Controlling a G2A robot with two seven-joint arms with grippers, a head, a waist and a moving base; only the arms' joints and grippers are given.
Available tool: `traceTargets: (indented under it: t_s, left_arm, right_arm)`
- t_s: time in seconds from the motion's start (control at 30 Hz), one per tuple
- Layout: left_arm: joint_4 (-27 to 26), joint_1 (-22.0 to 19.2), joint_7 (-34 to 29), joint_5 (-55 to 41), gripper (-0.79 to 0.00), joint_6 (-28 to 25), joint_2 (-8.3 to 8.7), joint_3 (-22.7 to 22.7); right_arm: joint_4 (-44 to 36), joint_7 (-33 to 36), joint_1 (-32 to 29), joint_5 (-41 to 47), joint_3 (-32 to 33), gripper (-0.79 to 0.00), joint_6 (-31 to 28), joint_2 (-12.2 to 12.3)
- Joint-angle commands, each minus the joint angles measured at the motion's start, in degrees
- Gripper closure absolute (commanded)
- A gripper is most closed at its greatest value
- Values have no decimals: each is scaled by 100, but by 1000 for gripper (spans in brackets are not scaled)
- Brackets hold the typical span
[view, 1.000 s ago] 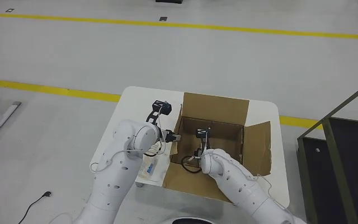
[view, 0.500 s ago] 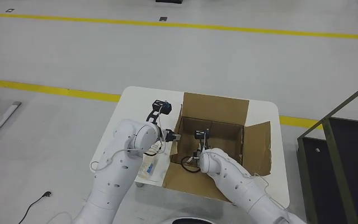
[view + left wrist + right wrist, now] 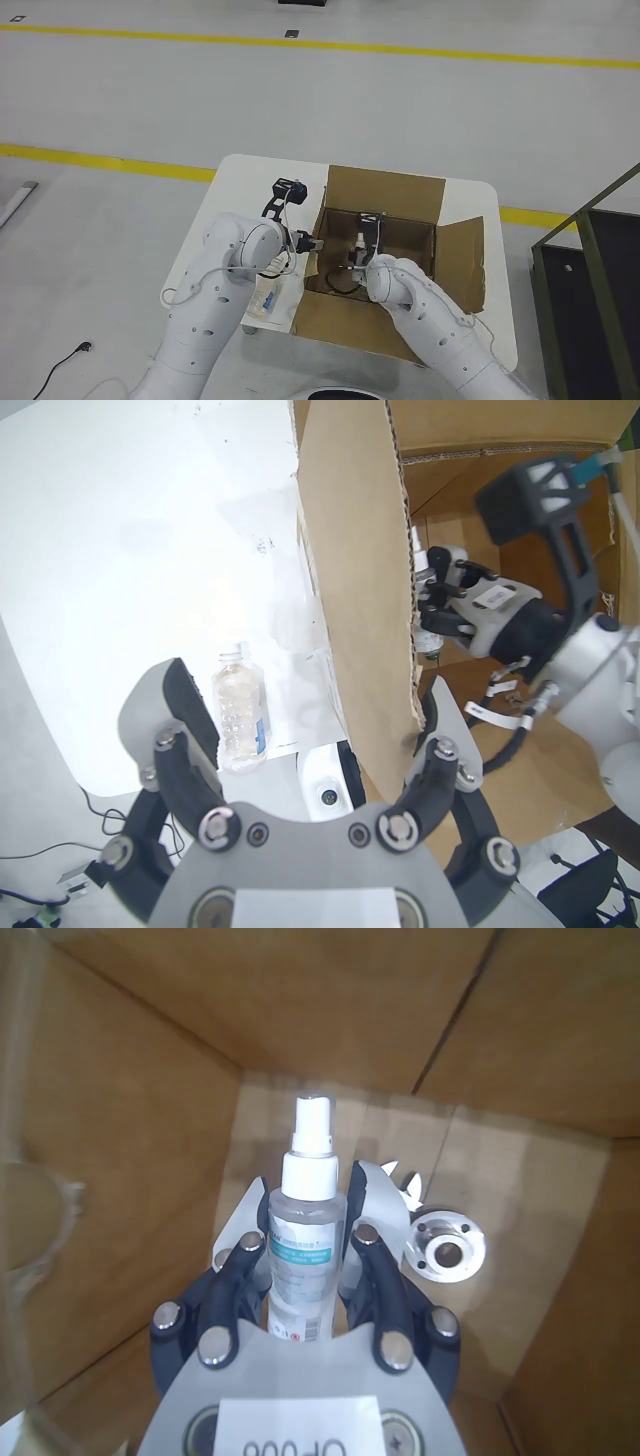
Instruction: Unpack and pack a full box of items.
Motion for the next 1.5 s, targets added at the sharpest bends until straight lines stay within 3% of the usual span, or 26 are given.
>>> traceTargets:
  t_s: [0.0, 0.1, 0.33, 0.5, 0.7, 0.87, 1.13, 1.47]
  left_arm:
    - [-9, 5, 3, -13, -785, 9, 5, 3]
    - [-18, 19, 15, -36, -785, 26, 13, 15]
    - [-19, 50, 45, -109, -785, 25, 16, 137]
    - [-4, 30, 65, -150, -785, 19, 19, 207]
    - [17, 9, 79, -197, -785, 15, 23, 281]
    - [11, 1, 87, -243, -785, 23, 27, 335]
    - [-11, -7, 75, -235, -785, 46, 47, 364]
    - [-34, -17, 91, -251, -785, 100, 63, 415]
  right_arm:
    - [-833, 180, -381, -176, 469, 0, -11, 138]
    - [-1835, 366, -990, 3, 1318, 0, -105, 304]
    - [-3270, -141, -2124, 1314, 3144, 0, -968, 470]
    - [-3677, -588, -2776, 2029, 4244, 0, -1299, 516]
    - [-3487, -595, -3295, 1776, 5106, 0, -1073, 587]
    - [-2936, -351, -3464, 1153, 5172, 0, -1215, 654]
    - [-1590, -155, -3277, 176, 4554, 0, -1954, 721]
    - [-807, 21, -2944, -1020, 3927, 0, -2426, 780]
